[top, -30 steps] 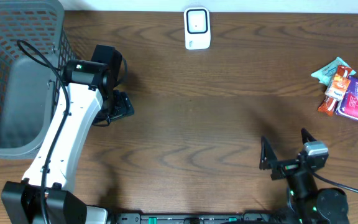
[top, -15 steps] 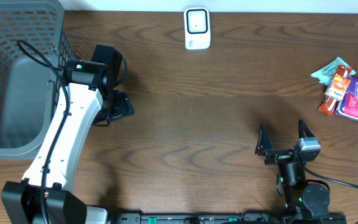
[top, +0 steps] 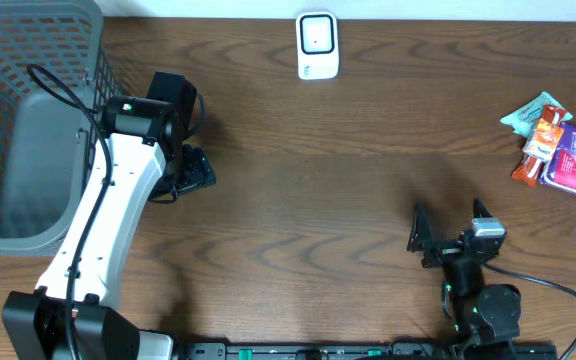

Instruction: Scan the item barcode

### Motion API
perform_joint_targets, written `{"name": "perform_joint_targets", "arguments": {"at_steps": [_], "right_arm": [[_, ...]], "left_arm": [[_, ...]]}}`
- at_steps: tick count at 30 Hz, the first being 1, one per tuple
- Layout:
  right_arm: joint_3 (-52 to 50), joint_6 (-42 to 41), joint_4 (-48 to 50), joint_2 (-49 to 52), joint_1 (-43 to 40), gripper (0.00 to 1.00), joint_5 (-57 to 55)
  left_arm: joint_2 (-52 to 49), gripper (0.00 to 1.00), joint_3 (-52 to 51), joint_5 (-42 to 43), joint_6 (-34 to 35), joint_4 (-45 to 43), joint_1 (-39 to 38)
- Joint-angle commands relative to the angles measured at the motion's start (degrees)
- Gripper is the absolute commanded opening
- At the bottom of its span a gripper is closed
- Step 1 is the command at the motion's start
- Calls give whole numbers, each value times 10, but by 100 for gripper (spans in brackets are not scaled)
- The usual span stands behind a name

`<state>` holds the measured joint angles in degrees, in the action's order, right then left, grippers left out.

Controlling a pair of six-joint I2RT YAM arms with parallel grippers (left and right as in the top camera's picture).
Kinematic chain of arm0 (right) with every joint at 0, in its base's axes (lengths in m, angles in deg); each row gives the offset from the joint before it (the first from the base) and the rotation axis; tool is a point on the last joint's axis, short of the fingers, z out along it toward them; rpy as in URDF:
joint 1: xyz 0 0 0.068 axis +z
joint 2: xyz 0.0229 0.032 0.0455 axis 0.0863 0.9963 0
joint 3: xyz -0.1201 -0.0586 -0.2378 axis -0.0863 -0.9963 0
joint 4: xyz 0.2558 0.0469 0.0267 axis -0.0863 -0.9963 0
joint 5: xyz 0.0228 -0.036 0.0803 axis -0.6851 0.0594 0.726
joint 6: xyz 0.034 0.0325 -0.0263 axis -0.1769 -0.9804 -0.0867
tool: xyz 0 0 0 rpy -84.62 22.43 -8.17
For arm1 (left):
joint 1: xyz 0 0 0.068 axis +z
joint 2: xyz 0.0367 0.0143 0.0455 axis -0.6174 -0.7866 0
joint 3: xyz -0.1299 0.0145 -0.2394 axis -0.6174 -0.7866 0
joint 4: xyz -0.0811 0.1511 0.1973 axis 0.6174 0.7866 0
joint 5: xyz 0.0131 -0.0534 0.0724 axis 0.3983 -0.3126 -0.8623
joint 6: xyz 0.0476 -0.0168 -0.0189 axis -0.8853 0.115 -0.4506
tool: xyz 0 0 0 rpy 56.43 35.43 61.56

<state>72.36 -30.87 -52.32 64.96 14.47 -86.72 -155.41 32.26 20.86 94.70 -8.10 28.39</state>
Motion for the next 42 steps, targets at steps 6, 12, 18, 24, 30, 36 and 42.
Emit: {"name": "perform_joint_targets", "arguments": {"at_steps": [6, 12, 18, 24, 30, 36, 42], "right_arm": [[-1, -15, -27, -4, -9, 99, -2], [-1, 1, -29, -4, -10, 99, -1], [-1, 0, -28, -4, -10, 99, 2], [-1, 0, -28, -4, -10, 99, 2], [-1, 0, -28, -4, -10, 99, 2], [-1, 0, -28, -4, -10, 99, 2], [-1, 0, -28, -4, -10, 99, 2]], "left_arm": [[2, 98, -2, -2, 7, 2, 3], [2, 98, -2, -2, 7, 2, 3], [2, 98, -2, -2, 7, 2, 3], [2, 98, -2, -2, 7, 2, 3], [2, 98, -2, -2, 7, 2, 3], [2, 98, -2, -2, 7, 2, 3], [2, 98, -2, -2, 7, 2, 3]]}}
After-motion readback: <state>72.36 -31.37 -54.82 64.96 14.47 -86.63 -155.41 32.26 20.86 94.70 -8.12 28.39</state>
